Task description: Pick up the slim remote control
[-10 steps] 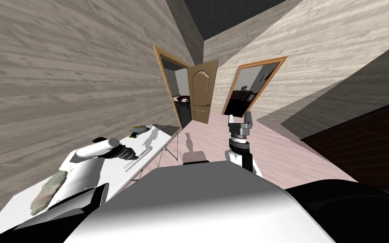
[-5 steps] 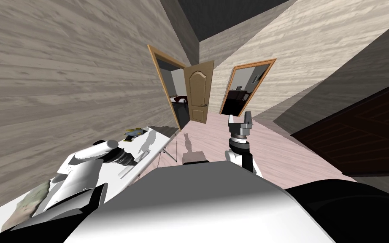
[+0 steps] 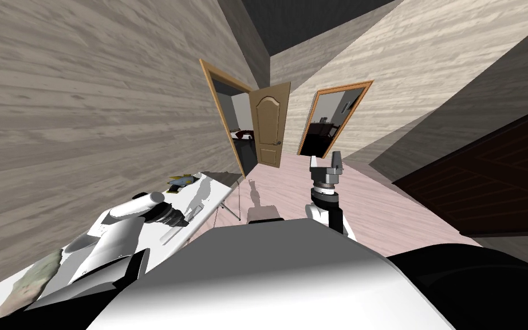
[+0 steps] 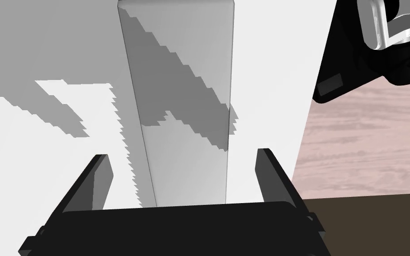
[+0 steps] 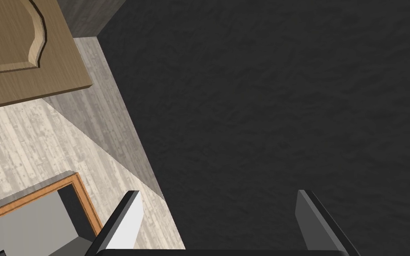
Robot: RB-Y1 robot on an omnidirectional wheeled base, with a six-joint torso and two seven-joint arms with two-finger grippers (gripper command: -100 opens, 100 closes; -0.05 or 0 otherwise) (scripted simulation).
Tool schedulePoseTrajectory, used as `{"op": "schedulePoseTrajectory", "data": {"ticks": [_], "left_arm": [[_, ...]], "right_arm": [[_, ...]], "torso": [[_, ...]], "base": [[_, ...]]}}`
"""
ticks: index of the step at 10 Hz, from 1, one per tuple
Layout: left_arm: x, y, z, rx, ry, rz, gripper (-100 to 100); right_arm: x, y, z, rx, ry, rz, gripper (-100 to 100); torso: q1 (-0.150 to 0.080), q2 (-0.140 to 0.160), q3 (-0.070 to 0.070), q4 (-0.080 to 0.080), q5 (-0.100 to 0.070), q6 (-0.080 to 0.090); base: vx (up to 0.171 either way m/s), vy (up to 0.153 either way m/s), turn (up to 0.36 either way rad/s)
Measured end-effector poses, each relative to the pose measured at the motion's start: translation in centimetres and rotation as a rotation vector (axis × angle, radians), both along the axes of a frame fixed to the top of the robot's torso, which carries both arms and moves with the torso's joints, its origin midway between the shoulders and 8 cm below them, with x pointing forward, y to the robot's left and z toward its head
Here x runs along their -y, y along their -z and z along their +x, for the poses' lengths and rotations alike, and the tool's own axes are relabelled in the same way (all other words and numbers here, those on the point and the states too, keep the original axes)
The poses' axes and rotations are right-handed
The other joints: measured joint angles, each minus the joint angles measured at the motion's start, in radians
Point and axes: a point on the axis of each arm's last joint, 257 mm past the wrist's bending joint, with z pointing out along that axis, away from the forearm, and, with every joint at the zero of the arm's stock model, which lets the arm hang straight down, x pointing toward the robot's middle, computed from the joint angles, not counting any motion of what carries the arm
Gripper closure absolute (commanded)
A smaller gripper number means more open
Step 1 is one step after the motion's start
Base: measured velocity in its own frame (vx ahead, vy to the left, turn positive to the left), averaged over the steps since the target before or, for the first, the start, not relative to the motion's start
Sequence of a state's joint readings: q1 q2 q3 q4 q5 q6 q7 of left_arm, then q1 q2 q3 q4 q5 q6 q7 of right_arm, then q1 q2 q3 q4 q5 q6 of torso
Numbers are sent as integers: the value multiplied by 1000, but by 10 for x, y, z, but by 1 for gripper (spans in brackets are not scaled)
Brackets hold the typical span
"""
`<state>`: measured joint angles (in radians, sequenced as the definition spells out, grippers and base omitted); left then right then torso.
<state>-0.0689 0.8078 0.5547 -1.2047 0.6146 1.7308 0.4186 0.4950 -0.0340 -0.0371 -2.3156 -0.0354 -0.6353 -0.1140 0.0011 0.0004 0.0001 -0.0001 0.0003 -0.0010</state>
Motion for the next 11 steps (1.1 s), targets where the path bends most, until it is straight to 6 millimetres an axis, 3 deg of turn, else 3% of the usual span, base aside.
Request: {"op": "schedulePoseTrajectory", "data": {"ticks": [1, 2, 6, 7, 8, 10, 11], "left_arm": [[0, 5, 0, 0, 0, 0, -100], [0, 6, 0, 1, 1, 2, 100], [0, 6, 0, 1, 0, 1, 100], [0, 6, 0, 1, 0, 1, 0], [0, 6, 0, 1, 0, 1, 100], [-3, -9, 0, 3, 0, 2, 100], [-3, -10, 0, 2, 0, 1, 0]], "right_arm": [[0, 0, 0, 0, 0, 0, 0], [0, 0, 0, 0, 0, 0, 0], [0, 0, 0, 0, 0, 0, 0], [0, 0, 0, 0, 0, 0, 0], [0, 0, 0, 0, 0, 0, 0], [0, 0, 0, 0, 0, 0, 0], [0, 0, 0, 0, 0, 0, 0]], "torso": [[0, 0, 0, 0, 0, 0], [0, 0, 0, 0, 0, 0], [0, 0, 0, 0, 0, 0], [0, 0, 0, 0, 0, 0], [0, 0, 0, 0, 0, 0], [-1, 1, 1, 1, -1, 0], [-1, 1, 0, 0, -1, 0]], "base": [[0, 0, 0], [0, 0, 0], [0, 0, 0], [0, 0, 0], [0, 0, 0], [-3, -2, -1], [0, 0, 0]]}}
